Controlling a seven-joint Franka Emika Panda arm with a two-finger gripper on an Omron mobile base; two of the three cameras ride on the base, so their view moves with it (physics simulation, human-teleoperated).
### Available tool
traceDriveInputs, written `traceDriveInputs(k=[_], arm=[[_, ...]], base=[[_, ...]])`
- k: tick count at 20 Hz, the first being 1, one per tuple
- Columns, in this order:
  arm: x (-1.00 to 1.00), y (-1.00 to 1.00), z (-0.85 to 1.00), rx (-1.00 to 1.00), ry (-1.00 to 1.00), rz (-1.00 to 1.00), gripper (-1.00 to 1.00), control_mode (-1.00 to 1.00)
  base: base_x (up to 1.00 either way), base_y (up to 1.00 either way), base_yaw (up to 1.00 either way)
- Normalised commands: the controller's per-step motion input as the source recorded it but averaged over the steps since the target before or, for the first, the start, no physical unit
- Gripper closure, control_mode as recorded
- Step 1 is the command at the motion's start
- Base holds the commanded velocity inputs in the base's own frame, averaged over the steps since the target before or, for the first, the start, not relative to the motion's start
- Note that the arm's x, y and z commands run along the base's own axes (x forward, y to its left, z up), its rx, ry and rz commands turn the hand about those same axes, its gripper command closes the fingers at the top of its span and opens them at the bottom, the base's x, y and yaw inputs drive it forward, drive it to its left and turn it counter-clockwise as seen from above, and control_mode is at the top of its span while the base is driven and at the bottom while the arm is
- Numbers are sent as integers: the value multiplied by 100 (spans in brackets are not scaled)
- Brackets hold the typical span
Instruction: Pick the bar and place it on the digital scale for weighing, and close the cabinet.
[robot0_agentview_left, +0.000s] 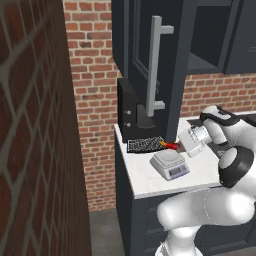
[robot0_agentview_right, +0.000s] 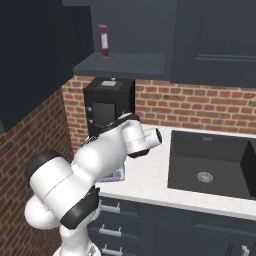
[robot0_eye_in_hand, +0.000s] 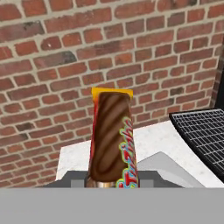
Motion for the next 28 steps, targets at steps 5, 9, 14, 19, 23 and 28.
traceDriveInputs(k=[5,9,14,19,23,28], arm=[[5,0,-25,-4,0,0,100,-100],[17,8,-28,-5,0,0,100,-100],[32,16,-19,-3,2,0,100,-100],[35,2,-15,0,4,0,100,-100],[26,0,-21,0,2,0,100,-100],[7,0,-27,0,0,0,100,-100]], base=[[0,0,0],[0,0,0],[0,0,0],[0,0,0],[0,0,0],[0,0,0]])
